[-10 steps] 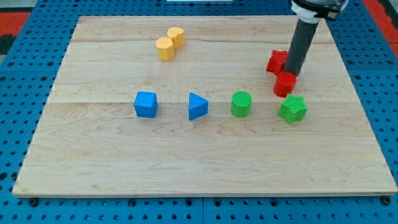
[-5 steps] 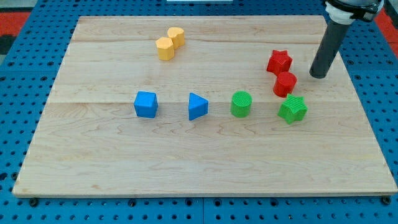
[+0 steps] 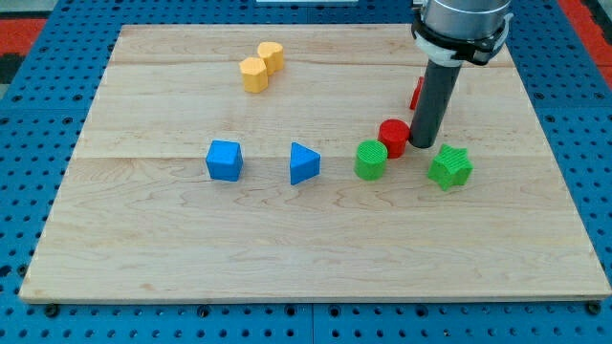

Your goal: Push the red circle to the bottom right of the yellow hexagon

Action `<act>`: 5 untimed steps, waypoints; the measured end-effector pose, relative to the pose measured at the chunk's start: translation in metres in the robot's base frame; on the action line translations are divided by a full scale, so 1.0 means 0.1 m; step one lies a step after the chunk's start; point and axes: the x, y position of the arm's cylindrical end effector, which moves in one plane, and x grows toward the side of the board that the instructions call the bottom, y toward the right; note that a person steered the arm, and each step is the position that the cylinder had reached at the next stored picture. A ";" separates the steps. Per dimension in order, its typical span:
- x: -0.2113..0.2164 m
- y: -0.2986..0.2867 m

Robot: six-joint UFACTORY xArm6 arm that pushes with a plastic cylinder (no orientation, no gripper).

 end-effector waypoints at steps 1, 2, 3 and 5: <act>-0.09 -0.74; -0.39 -1.11; -0.49 -1.07; 0.12 -1.11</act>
